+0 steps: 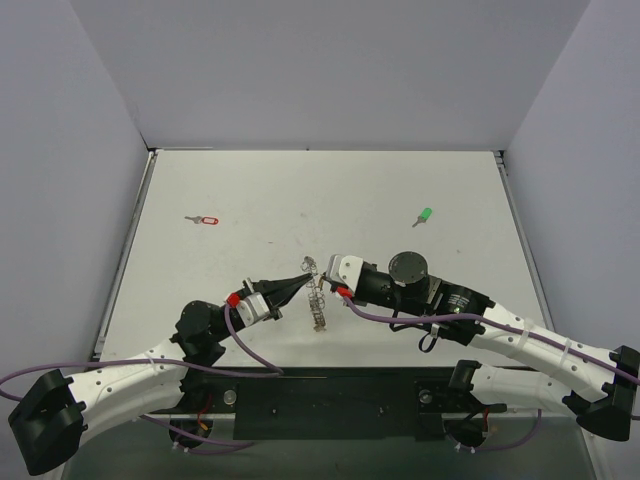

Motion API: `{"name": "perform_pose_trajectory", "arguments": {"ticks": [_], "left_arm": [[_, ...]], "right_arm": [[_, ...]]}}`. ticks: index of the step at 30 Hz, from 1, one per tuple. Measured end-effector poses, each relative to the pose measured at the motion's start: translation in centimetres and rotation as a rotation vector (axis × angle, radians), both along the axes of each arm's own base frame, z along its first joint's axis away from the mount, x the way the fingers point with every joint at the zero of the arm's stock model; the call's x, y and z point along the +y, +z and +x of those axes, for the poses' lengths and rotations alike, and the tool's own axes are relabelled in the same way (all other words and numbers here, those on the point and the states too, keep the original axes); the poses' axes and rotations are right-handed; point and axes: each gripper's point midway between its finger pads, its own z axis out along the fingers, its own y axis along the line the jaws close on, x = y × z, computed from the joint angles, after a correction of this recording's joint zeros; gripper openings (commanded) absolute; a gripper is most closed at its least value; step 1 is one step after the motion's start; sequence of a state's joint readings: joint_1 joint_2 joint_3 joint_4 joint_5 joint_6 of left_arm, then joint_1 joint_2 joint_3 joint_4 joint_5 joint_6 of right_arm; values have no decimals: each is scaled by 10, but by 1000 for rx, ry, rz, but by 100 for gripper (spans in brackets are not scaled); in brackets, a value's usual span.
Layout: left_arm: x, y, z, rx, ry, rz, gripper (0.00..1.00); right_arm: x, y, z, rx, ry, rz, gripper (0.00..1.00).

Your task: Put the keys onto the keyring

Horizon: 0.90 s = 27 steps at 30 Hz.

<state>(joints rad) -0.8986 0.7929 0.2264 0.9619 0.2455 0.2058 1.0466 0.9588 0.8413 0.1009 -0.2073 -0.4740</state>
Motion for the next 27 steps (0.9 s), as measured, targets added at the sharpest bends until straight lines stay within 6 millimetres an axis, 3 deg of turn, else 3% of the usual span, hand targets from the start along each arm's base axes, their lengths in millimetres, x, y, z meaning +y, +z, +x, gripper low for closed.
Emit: {"name": "perform_pose_trajectory", "arguments": {"ticks": [27], "left_arm": [[-2,-1,-4,-6,-23,6,0]], "right_arm": [[1,0,-2,2,10,1,0]]}}
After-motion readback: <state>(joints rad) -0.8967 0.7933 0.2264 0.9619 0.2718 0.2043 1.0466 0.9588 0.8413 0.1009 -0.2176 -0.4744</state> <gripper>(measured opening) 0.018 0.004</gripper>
